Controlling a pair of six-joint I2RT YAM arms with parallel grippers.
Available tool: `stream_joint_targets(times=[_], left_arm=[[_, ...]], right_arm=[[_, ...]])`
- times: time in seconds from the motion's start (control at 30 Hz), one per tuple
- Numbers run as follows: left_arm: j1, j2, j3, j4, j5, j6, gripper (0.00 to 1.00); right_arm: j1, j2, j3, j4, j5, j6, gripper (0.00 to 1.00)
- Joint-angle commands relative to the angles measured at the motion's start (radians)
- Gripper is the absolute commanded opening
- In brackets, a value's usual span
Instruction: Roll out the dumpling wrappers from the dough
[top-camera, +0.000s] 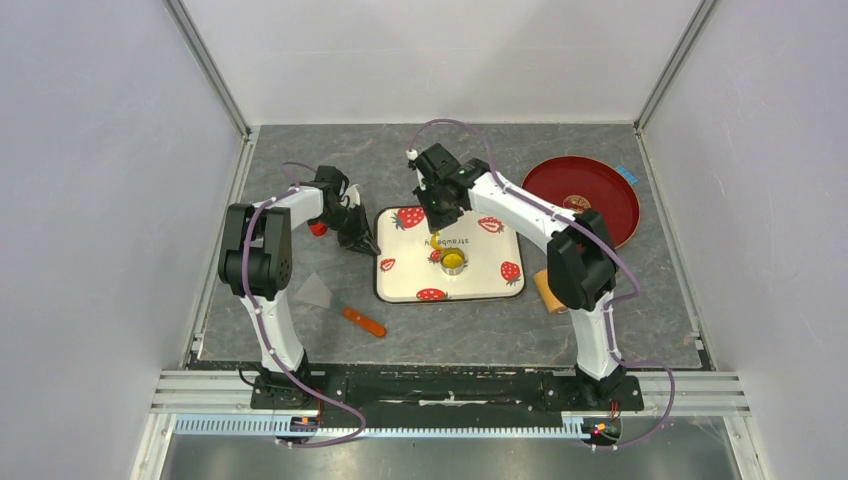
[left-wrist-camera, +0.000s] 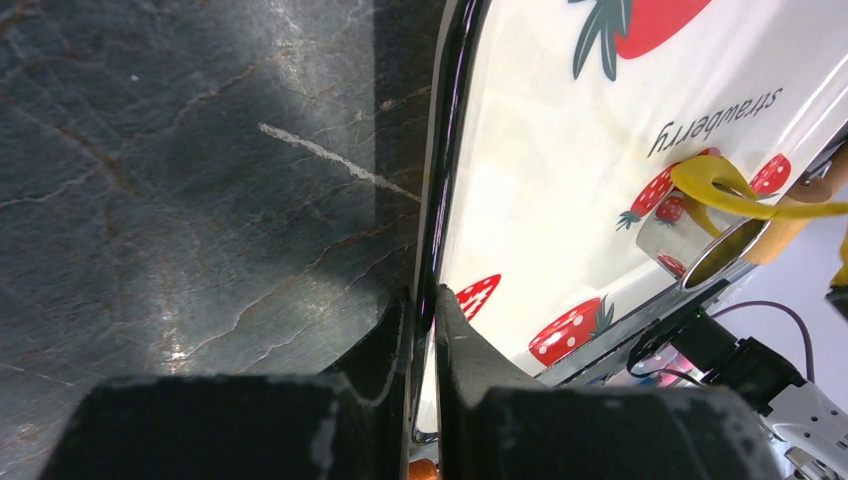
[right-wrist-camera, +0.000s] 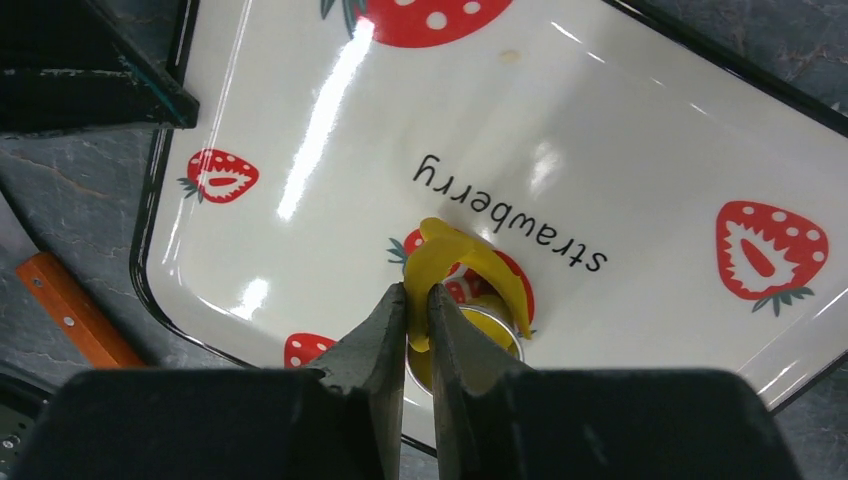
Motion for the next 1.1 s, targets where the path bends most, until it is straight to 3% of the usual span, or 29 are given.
stream_joint_targets(times=[0.0, 0.73, 1.07], left_arm=[[-0.006, 0.023, 0.012, 0.016, 0.009, -0.003, 0.02], [-0.006, 0.027, 0.012, 0.016, 0.003, 0.001, 0.02], [-0.006, 0.029, 0.014, 0.014, 0.002, 0.002, 0.02]], right_arm=[[-0.044, -0.006, 0.018, 0.009, -0.048, -0.026, 0.15], [-0.212, -0.330, -0.307, 0.006, 0.067, -0.068, 0.15], [-0.215, -0.399, -0.249, -0.068, 0.129, -0.082, 0.16]])
